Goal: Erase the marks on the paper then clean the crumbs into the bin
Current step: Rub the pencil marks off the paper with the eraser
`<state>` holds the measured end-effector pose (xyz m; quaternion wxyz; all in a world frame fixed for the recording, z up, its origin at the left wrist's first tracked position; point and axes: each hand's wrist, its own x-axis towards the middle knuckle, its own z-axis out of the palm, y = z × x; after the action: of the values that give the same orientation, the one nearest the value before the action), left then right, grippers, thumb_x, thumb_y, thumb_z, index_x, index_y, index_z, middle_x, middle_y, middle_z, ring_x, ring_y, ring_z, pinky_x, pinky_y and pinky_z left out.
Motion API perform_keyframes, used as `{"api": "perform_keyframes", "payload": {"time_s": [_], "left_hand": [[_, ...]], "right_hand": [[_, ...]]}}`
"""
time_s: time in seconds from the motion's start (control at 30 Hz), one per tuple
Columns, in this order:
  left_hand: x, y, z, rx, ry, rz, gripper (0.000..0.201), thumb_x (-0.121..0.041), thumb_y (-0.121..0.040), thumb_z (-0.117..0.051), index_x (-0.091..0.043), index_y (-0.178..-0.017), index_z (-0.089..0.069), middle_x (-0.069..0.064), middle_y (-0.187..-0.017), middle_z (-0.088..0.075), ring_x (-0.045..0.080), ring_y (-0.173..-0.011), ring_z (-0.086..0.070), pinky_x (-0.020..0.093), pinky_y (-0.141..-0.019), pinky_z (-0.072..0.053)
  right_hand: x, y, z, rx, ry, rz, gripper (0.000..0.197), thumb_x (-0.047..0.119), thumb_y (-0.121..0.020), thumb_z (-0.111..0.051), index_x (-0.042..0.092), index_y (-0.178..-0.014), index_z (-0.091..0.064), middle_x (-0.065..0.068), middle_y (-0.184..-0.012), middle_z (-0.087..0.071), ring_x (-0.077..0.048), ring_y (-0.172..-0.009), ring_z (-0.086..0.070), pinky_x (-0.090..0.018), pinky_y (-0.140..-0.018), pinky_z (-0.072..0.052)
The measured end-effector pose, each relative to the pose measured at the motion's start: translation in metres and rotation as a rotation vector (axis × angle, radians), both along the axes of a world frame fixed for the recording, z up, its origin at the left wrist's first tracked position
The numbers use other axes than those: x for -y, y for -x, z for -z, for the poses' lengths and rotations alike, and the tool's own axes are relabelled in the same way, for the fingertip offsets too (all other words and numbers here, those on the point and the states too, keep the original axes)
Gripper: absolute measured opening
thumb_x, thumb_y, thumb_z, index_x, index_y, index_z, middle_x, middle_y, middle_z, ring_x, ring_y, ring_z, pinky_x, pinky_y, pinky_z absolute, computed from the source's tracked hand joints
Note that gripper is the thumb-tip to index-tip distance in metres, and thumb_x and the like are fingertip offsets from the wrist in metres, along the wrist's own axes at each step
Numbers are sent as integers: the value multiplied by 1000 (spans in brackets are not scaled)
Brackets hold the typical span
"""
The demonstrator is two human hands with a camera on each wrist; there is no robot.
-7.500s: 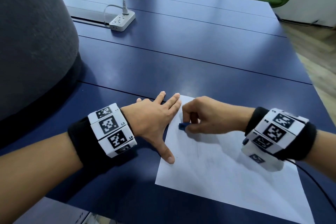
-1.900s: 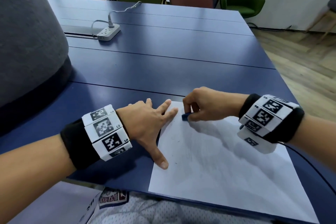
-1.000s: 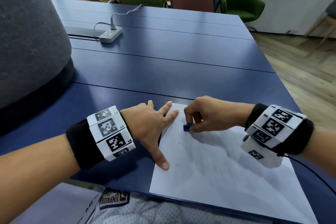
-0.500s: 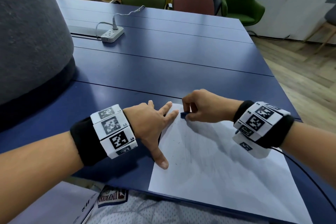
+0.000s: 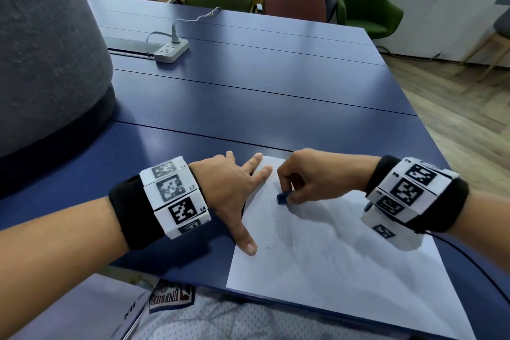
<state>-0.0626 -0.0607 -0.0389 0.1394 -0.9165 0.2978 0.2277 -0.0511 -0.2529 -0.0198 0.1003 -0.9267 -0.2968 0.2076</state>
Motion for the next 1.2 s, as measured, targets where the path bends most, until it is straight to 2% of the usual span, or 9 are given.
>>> {"api": "perform_keyframes", "payload": {"time_s": [0.1,0.27,0.4,0.57,0.73,0.8,0.9,1.03,1.2], "left_hand": [[0,1,0,8,-7,9,150,-92,-44,-64,-30,-152,19,-4,-161,22,50,-145,-8,46,-111,-30],[1,1,1,7,-8,8,150,-93,-43,-63,-30,-152,20,-2,-162,21,51,-144,-10,45,-111,-31],[-1,0,2,6,2,9,151,-94,-41,-61,-32,-152,20,-4,-161,21,51,-144,-10,46,-111,-31],[3,0,0,7,-24,8,150,-93,-43,-62,-30,-152,20,-2,-161,21,51,-144,-10,44,-111,-31],[0,0,0,-13,2,-16,151,-94,-40,-62,-35,-151,21,-4,-161,20,51,-144,-10,45,-111,-30],[2,0,-1,-13,-14,-16,150,-93,-42,-63,-33,-152,20,-4,-161,22,51,-144,-10,45,-112,-29],[4,2,-3,-8,-47,-12,149,-92,-45,-63,-30,-152,20,-3,-161,23,51,-144,-10,44,-112,-29],[3,2,-3,-4,-39,-12,149,-93,-44,-62,-31,-152,20,-3,-161,22,50,-144,-11,44,-111,-31],[4,3,-4,-7,-43,-19,150,-92,-43,-63,-30,-152,20,-3,-161,22,50,-144,-11,45,-112,-30]], "right_hand": [[5,-4,2,59,-45,71,18,28,-84,-69,16,-76,-59,7,-61,-54,-9,-51,-46,-19,-48,-36],[0,13,2,-70,-23,-63,17,27,-82,-70,16,-76,-59,8,-60,-52,-9,-51,-44,-21,-50,-38],[2,3,-1,22,-55,26,16,26,-84,-69,12,-79,-61,9,-60,-52,-8,-50,-46,-19,-49,-36],[-7,23,0,-107,-14,-112,14,23,-80,-72,16,-78,-61,10,-58,-51,-1,-51,-48,-15,-49,-39],[-4,12,-2,9,-35,-6,20,31,-85,-69,19,-73,-57,9,-58,-52,-2,-50,-47,-15,-46,-35],[-8,25,-1,-55,-36,-58,16,23,-83,-69,19,-74,-56,11,-59,-52,0,-52,-49,-13,-47,-37],[-12,36,-1,-207,-2,-121,15,25,-80,-72,17,-77,-59,9,-61,-55,-4,-51,-48,-15,-50,-39],[-6,22,-1,-138,-9,-29,15,28,-83,-70,16,-81,-62,9,-64,-60,-3,-51,-50,-18,-51,-40],[-17,41,-1,-172,8,-147,15,26,-80,-71,17,-77,-59,9,-62,-54,-7,-53,-48,-16,-51,-38]]}}
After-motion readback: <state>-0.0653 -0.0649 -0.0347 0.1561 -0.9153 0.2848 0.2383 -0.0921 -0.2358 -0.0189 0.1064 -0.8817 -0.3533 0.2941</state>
